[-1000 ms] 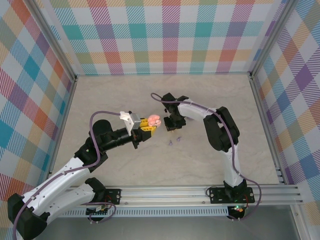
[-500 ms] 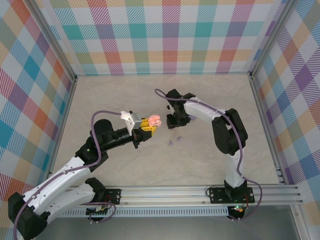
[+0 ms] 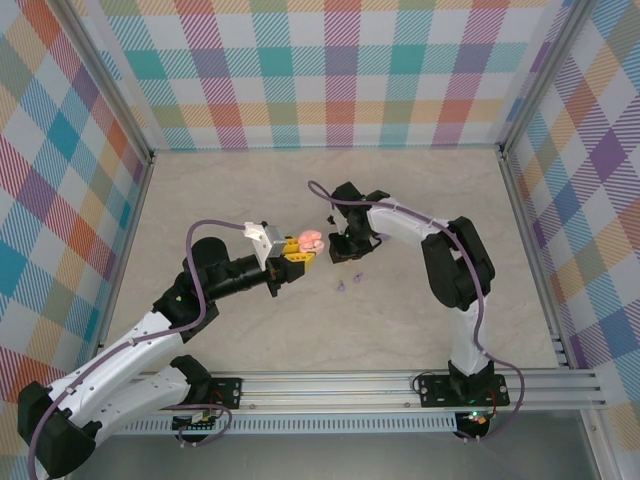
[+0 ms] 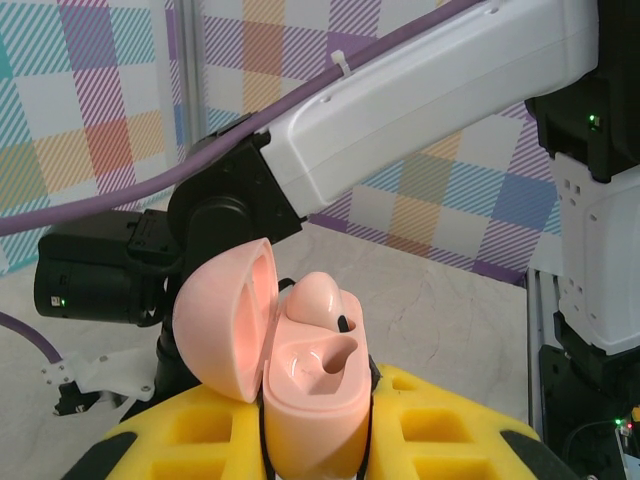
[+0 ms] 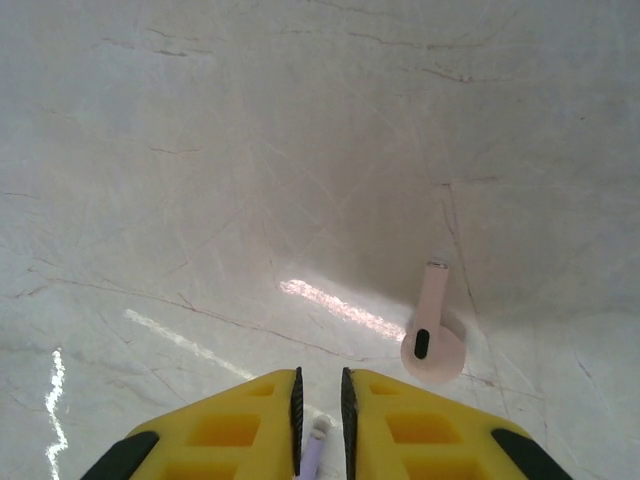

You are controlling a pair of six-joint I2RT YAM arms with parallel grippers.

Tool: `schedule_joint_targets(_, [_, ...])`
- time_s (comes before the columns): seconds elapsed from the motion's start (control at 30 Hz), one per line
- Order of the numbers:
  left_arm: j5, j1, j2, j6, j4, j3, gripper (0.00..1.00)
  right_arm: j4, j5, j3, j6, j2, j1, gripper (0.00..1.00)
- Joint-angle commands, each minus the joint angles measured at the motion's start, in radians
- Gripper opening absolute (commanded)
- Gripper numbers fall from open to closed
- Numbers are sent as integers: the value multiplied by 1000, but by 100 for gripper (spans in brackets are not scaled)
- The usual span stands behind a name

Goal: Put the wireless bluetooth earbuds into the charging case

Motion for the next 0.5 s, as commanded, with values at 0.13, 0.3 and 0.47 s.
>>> schedule_joint_targets(0.13, [0, -11, -2, 0, 19, 9, 15, -13, 25, 0, 7, 50, 2, 21])
schedule_joint_targets(0.3, [-1, -12, -1, -1, 19, 6, 15, -30, 85, -5, 12, 51, 2, 21])
schedule_joint_targets(0.47, [-4, -12, -3, -5, 20, 3, 15, -50, 165, 1, 20, 54, 2, 20])
